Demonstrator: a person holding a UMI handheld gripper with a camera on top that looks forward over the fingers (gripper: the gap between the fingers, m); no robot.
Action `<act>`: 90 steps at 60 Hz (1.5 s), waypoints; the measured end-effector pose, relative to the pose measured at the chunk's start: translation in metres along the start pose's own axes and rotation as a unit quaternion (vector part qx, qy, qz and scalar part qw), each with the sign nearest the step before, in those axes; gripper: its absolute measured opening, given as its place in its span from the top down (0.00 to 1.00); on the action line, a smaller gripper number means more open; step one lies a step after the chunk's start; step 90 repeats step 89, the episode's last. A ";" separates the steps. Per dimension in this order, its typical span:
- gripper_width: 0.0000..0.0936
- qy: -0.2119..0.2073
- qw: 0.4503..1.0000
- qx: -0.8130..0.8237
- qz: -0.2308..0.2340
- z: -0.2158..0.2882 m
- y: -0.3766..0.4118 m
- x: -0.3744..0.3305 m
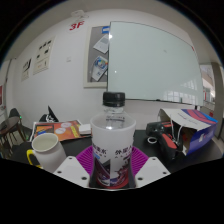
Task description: Pour water
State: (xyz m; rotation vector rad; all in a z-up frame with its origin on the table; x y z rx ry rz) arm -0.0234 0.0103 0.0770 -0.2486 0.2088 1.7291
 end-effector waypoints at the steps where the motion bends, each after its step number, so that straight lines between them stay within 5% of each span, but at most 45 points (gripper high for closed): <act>1: 0.53 -0.001 1.000 0.001 0.000 0.000 -0.002 0.001; 10: 0.36 0.019 1.000 0.004 0.000 -0.003 -0.002 -0.001; 14: 0.07 0.045 0.999 0.013 -0.003 -0.008 -0.001 -0.007; 16: 0.12 0.050 0.999 0.020 -0.008 -0.008 0.000 -0.012; 62: 0.10 0.072 0.995 0.000 -0.073 0.050 0.123 -0.354; 90: 0.10 0.059 0.995 -0.018 -0.083 0.045 0.133 -0.397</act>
Point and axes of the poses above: the point between the fingertips, and its own axes, seen from behind it with the camera up: y to the left, z up, x forward, the way the camera looks, the point moved 8 cm from there along -x, backward, against the way the camera looks, and after that the axes turned 6 degrees about z, right-handed, at the moved point
